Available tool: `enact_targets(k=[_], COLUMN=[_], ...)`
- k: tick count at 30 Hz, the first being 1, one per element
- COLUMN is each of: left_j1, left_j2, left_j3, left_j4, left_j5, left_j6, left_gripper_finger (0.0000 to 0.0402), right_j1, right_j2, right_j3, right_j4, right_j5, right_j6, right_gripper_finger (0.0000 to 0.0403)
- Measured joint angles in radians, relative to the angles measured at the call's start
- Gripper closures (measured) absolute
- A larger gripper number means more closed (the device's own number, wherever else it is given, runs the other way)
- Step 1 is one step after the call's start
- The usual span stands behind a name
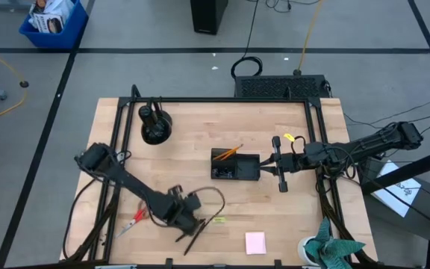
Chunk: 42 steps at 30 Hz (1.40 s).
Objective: Pick and place office supplies into organizer
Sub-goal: Put the black pen into the black desk organizer
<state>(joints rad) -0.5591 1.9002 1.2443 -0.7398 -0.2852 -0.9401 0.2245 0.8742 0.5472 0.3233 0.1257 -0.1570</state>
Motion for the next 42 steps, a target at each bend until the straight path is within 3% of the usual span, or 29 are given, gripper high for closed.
enact_targets(k=[3,8,14,16,21,28,30,35,42], left_j1=[0.038,0.116,0.275,0.336,0.471,0.608,0.635,0.689,0.712], left_j2=[-0.074,-0.206,-0.331,-0.346,-0.326,-0.277,-0.250,-0.219,-0.178], left_j3=[0.004,0.004,0.006,0.007,0.007,-0.124,-0.187,-0.333,-0.379], left_j4=[-0.037,0.071,0.285,0.384,0.624,0.911,1.080,1.302,1.360], left_j5=[-0.106,-0.256,-0.280,-0.227,0.042,0.288,0.347,0.370,0.372], left_j6=[0.046,0.296,0.613,0.735,0.959,1.037,1.014,0.978,0.959], left_gripper_finger=[0.0385,0.0392,0.0385,0.0381,0.0394,0.0390,0.0394,0.0388,0.0393], right_j1=[0.000,0.000,0.000,0.000,0.000,0.000,0.000,0.000,0.000], right_j2=[0.002,0.008,0.008,0.008,0.008,0.008,0.008,0.008,0.008], right_j3=[0.000,0.000,0.000,0.000,0.000,0.000,0.000,0.000,0.000], right_j4=[0.003,0.005,0.008,0.009,0.000,-0.020,-0.022,-0.012,0.012], right_j5=[0.000,0.000,0.000,0.000,0.000,0.001,0.002,0.002,0.003], right_j6=[0.000,-0.001,-0.001,-0.001,-0.013,-0.027,-0.027,-0.031,-0.039], right_gripper_finger=[0.0403,0.0403,0.0403,0.0403,0.0403,0.0403,0.0403,0.0403,0.0403])
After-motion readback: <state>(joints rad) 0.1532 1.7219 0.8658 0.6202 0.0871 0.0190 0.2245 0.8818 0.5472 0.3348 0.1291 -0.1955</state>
